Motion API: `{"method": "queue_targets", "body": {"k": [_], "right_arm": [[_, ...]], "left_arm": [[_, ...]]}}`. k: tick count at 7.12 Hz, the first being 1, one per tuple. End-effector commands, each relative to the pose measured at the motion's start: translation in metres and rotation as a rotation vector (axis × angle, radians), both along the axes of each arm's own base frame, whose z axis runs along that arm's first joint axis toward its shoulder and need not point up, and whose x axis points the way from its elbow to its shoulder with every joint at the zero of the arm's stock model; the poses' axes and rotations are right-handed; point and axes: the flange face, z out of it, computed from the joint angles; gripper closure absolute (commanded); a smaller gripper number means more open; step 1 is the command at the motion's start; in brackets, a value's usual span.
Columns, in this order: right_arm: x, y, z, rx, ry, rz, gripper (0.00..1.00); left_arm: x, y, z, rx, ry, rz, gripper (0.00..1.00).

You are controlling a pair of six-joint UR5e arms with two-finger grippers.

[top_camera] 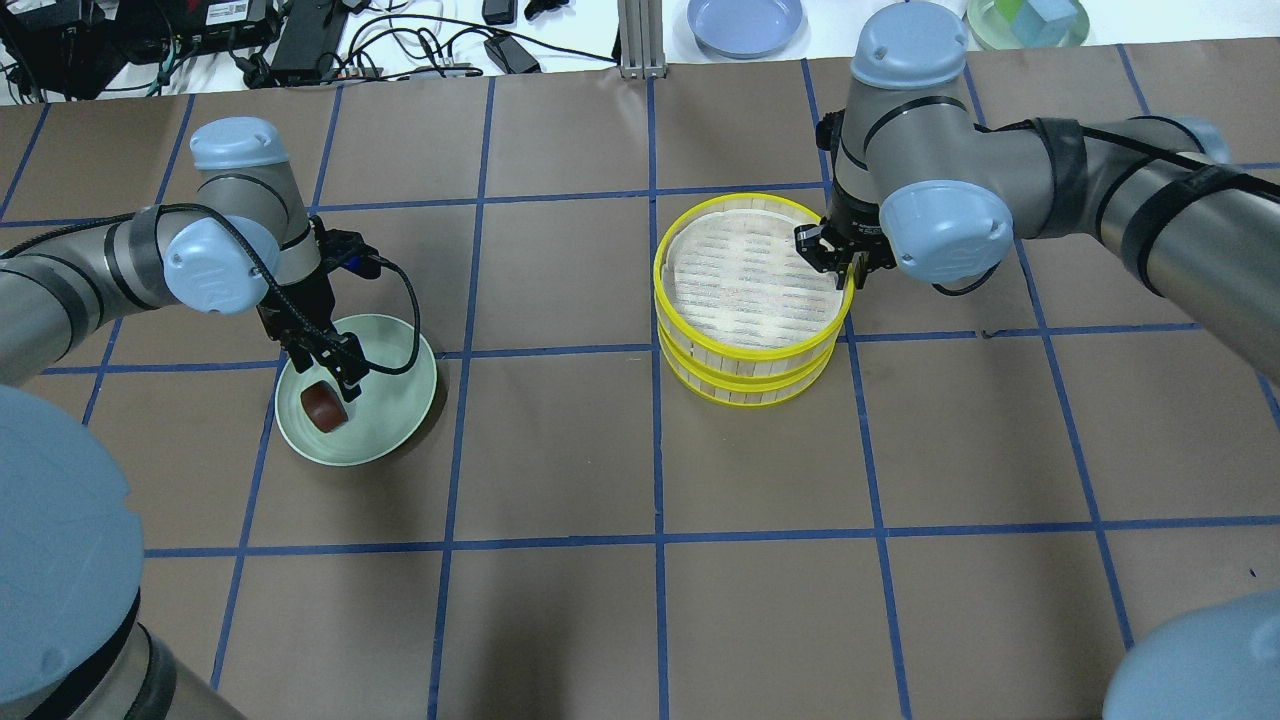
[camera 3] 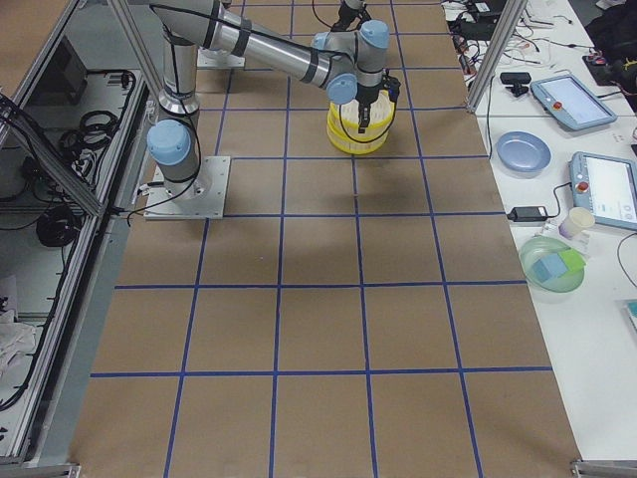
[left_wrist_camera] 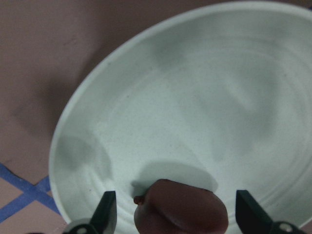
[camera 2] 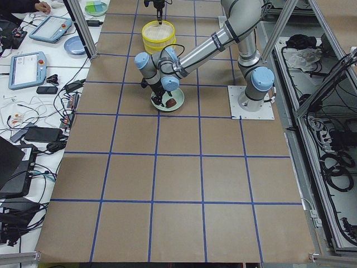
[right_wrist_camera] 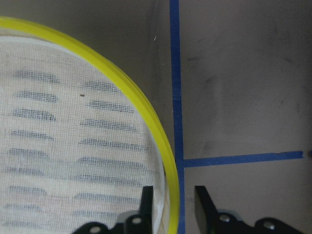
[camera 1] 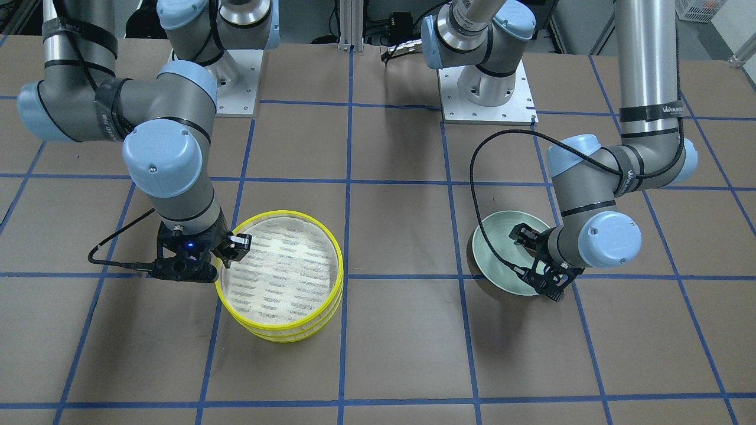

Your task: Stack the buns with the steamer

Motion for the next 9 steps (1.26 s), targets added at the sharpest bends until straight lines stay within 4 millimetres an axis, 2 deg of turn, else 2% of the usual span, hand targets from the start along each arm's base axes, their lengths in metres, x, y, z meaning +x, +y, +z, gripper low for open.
{"method": "queue_targets", "body": {"k": [1, 2, 4, 5, 6, 7, 8, 9], "right_arm": [[-0.002, 0.012, 0.032, 0.004, 0.003, 0.01, 0.0], [-0.006, 0.016, 0.062, -0.021, 0.002, 0.008, 0.0], [-0.045, 0.014, 0.114, -0.014, 0.0, -0.009, 0.0], [-0.049, 0.031, 0.14, -0.02, -0.001, -0.013, 0.0], [-0.05, 0.049, 0.167, -0.049, -0.007, -0.016, 0.0], [-0.049, 0.058, 0.185, -0.094, -0.016, -0.017, 0.0], [-0.046, 0.071, 0.194, -0.105, -0.021, -0.015, 0.0], [-0.046, 0.07, 0.199, -0.124, -0.032, -0.002, 0.0]], "left_arm": [[0.001, 0.001, -0.001, 0.003, 0.003, -0.01, 0.95], [0.0, 0.0, 0.0, 0.002, 0.002, -0.012, 1.0], [0.001, -0.007, 0.008, -0.03, 0.002, -0.005, 1.0], [0.001, -0.015, 0.019, -0.061, 0.005, 0.014, 1.0], [-0.001, -0.032, 0.043, -0.13, 0.036, 0.06, 1.0], [-0.006, -0.046, 0.064, -0.19, 0.061, 0.136, 1.0], [-0.014, -0.056, 0.08, -0.237, 0.077, 0.229, 1.0], [-0.027, -0.067, 0.098, -0.284, 0.139, 0.322, 1.0]]}}
